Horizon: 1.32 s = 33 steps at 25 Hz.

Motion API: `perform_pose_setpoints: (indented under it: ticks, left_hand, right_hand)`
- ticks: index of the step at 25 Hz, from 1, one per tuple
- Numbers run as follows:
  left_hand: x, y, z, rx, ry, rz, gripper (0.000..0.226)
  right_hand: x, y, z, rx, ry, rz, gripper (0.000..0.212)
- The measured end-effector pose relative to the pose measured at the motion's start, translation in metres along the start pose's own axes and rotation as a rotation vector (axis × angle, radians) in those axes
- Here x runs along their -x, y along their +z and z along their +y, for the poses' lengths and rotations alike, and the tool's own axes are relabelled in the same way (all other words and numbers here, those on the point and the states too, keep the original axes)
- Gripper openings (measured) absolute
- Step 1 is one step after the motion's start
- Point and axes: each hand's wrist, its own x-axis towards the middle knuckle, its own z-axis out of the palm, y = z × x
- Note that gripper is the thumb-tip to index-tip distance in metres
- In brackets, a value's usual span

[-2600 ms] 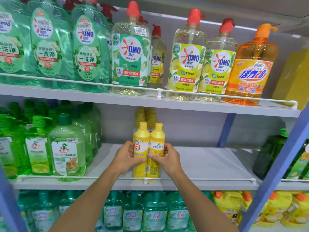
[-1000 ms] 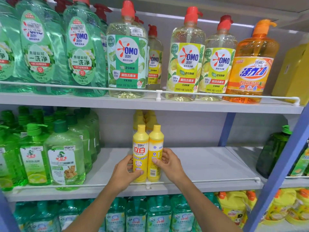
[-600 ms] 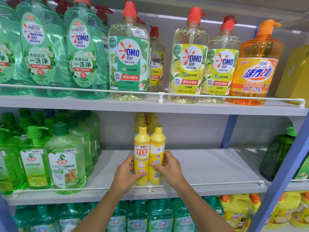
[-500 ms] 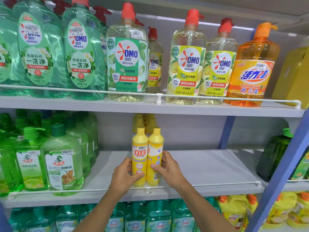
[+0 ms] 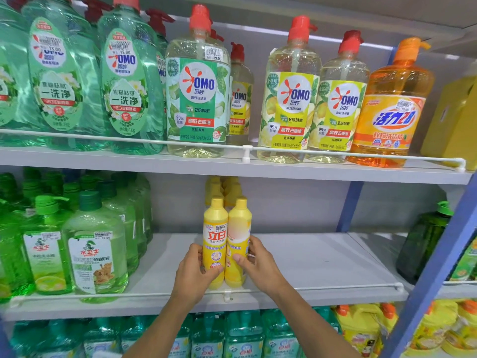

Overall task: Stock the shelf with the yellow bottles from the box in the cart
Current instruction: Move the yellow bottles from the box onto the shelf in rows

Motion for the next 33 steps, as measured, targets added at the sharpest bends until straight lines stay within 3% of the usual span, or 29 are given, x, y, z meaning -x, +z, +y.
perform_pose_setpoints:
  ticks: [3, 5, 10, 16, 21, 26, 33]
  left_hand:
    - [0.0, 0.003, -0.002, 0.007, -0.009, 0.008, 0.048]
    - [0.0, 0.004, -0.002, 0.007, -0.01, 0.003, 0.048]
    - [-0.002, 0.001, 0.001, 0.015, -0.015, -0.011, 0.048]
    - [-0.004, -0.002, -0.002, 0.038, -0.003, -0.046, 0.047]
    - [-0.008, -0.003, -0.007, 0.028, 0.01, -0.053, 0.048]
    - [-0.012, 0.0, -0.01, 0.044, 0.028, -0.059, 0.048]
    - [-0.01, 0.0, -0.01, 0.104, -0.022, -0.08, 0.049]
  right_hand:
    - [0.004, 0.015, 0.0, 0.012, 0.009, 0.167, 0.068]
    - [0.001, 0.017, 0.004, 0.022, 0.006, 0.225, 0.062]
    - [-0.003, -0.001, 0.006, 0.02, -0.048, 0.012, 0.054]
    - [-0.002, 0.021, 0.016, 0.042, -0.017, 0.167, 0.056]
    - [-0.005, 0.004, 0.015, 0.042, 0.008, -0.06, 0.059]
    - [0.001, 0.025, 0.026, 0.145, 0.008, 0.133, 0.06]
    - [-0.004, 0.021, 0.034, 0.201, 0.014, 0.135, 0.051]
